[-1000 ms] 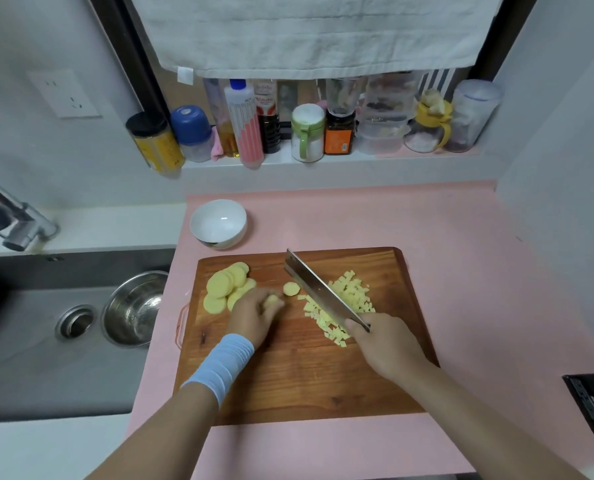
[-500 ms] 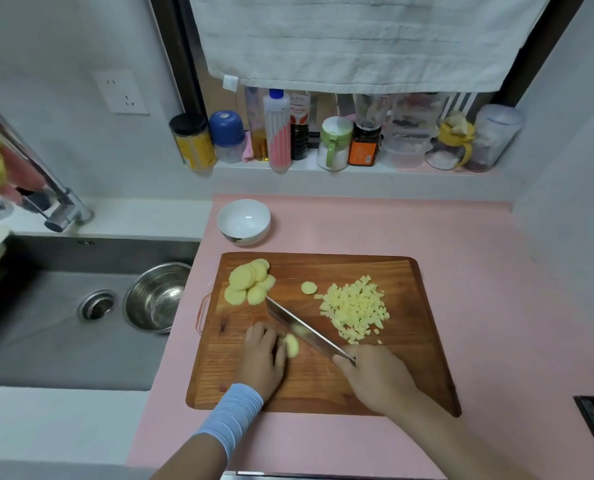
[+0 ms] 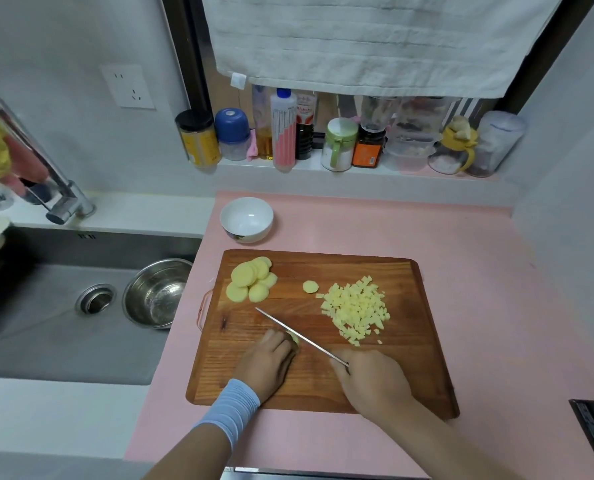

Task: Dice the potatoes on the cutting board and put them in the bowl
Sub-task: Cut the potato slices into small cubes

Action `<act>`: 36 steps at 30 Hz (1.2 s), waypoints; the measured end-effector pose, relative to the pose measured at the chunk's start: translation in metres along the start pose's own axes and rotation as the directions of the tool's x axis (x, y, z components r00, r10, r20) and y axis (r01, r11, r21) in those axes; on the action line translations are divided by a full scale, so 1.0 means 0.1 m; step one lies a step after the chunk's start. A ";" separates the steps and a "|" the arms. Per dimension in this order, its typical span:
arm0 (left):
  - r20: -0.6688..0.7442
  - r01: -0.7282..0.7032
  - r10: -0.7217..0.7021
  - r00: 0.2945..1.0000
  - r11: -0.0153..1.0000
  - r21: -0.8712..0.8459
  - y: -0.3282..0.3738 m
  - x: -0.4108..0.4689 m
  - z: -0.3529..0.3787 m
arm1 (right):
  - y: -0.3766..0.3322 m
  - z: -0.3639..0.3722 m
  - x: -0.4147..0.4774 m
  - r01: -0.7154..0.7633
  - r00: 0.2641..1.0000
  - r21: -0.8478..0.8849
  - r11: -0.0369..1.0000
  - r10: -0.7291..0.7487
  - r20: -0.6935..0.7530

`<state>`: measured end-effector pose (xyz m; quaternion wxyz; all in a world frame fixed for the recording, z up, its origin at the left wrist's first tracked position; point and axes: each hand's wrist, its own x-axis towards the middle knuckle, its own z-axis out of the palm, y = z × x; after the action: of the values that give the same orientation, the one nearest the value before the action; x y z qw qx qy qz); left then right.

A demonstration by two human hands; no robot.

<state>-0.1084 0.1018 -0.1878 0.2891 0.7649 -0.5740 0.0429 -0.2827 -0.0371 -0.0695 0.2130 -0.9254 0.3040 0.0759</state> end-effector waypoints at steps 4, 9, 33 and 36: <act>-0.027 0.009 -0.010 1.000 0.999 -0.050 0.02 -0.02 -0.02 | -0.06 0.07 -0.08 0.043 0.999 -0.005 0.999 -0.043 -0.021; -0.048 -0.018 0.015 0.999 0.997 -0.071 0.00 -0.01 -0.01 | -0.02 0.02 -0.12 0.038 0.999 -0.006 0.999 -0.038 -0.017; -0.022 -0.027 0.026 0.999 0.999 -0.028 0.01 -0.02 -0.03 | -0.12 -0.02 0.22 -0.091 0.981 0.049 0.995 0.081 0.177; -0.022 -0.028 0.028 0.999 0.999 -0.020 0.02 -0.03 -0.04 | -0.13 -0.06 0.19 -0.065 0.984 0.046 0.997 0.057 0.166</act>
<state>-0.1105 0.1055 -0.1850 0.3023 0.7534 -0.5818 0.0495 -0.2598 -0.0402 -0.0646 0.2586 -0.9005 0.3154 0.1510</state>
